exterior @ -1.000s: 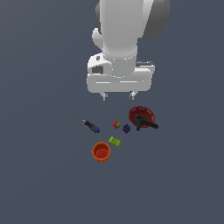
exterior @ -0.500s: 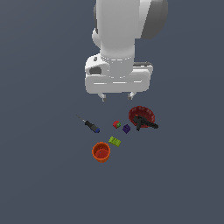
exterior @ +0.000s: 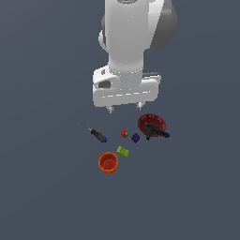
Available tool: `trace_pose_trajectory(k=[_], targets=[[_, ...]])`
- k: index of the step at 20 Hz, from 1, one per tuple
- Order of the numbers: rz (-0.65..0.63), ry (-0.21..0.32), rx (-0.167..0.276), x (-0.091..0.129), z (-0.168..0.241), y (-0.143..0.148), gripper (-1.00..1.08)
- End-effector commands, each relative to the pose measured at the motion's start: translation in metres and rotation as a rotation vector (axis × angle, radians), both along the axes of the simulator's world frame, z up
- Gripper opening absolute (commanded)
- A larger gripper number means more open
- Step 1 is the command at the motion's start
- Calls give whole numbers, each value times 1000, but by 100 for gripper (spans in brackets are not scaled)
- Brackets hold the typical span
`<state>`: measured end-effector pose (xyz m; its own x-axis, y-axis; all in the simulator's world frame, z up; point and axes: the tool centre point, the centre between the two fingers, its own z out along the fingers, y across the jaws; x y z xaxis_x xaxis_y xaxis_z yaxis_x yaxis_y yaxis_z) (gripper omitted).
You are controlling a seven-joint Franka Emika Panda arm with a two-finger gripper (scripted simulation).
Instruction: Pick up a designated object from a clutter of objects.
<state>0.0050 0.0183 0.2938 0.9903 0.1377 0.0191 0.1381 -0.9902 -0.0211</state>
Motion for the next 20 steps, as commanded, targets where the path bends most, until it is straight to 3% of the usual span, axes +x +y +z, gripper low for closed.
trace_pose_trajectory(k=[1, 20], targets=[[46, 0, -4, 0, -8, 0, 100], [550, 1, -34, -12, -94, 0, 100]])
